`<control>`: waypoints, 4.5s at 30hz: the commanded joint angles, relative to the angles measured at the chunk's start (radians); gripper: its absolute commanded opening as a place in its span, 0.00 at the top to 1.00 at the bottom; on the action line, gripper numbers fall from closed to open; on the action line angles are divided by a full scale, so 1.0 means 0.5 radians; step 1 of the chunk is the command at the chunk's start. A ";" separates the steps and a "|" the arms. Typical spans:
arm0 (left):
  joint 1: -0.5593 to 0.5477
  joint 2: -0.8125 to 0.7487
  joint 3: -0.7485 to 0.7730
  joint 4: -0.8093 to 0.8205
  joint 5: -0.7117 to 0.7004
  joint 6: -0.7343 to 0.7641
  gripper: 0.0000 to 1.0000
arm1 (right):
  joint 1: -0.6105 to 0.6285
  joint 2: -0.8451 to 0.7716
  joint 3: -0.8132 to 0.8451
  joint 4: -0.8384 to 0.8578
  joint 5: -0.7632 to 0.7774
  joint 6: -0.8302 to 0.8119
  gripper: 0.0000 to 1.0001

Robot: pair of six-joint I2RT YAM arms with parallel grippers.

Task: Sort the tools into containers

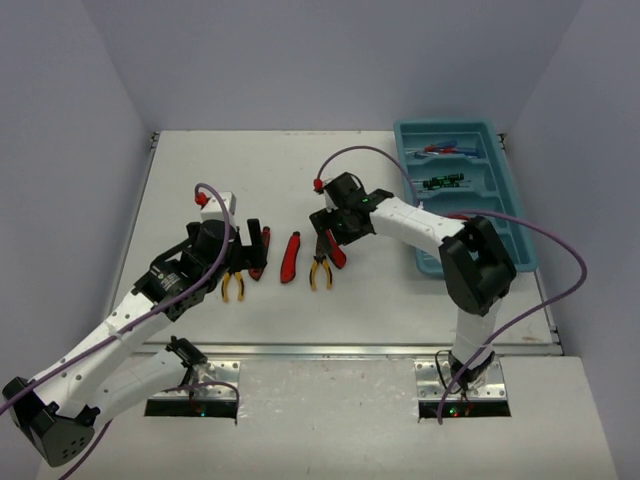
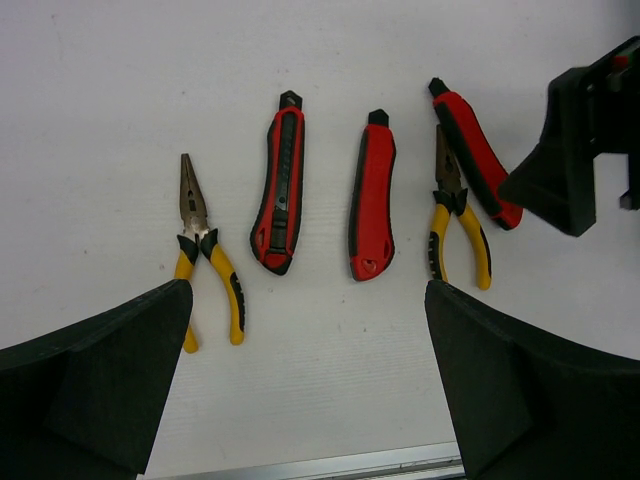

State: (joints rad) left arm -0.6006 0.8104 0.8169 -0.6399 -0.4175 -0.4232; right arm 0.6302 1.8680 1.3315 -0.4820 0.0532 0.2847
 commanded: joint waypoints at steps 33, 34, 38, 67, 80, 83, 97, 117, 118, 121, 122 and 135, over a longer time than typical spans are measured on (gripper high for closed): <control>0.019 -0.089 0.004 0.075 0.067 0.027 0.00 | -0.108 -0.133 0.029 0.035 -0.098 0.085 1.00; 0.019 -0.092 0.004 0.073 0.064 0.027 0.00 | -0.160 -0.254 -0.041 0.068 -0.098 0.104 1.00; 0.017 -0.115 0.004 0.071 0.059 0.027 0.00 | -0.642 -0.759 -0.393 0.430 -0.193 0.381 1.00; 0.015 -0.132 0.001 0.070 0.044 0.024 0.00 | -1.699 -0.525 -0.481 0.450 0.203 2.540 0.94; 0.034 0.095 0.086 -0.040 -0.098 -0.095 0.00 | -1.625 -0.748 -0.369 0.497 0.138 2.005 0.06; 0.053 0.273 0.178 -0.099 -0.087 -0.278 0.00 | -1.468 -0.846 -0.242 0.374 0.140 1.491 0.01; 0.542 1.574 0.685 -0.006 0.397 -0.225 0.12 | -1.276 -1.684 -1.352 0.676 -1.302 0.719 0.01; 0.542 2.093 0.626 0.016 0.381 -0.097 0.54 | -1.278 -1.674 -1.454 0.783 -1.747 0.624 0.01; 0.525 2.125 0.620 0.016 0.379 -0.110 0.65 | -1.276 -1.670 -1.457 0.804 -1.767 0.626 0.01; 0.460 2.140 0.594 0.027 0.353 -0.147 0.69 | -1.224 -1.646 -1.458 0.847 -1.863 0.615 0.01; 0.450 2.136 0.578 0.042 0.368 -0.153 0.69 | -1.212 -1.635 -1.462 0.868 -1.898 0.625 0.01; 0.073 1.192 0.416 0.186 0.329 -0.664 1.00 | -0.365 -1.431 -1.449 1.386 -1.700 0.682 0.03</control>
State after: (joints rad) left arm -0.4228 1.6632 1.0216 -0.6224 -0.2619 -0.5878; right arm 0.2797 1.0939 0.5871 0.0485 -0.8996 0.6220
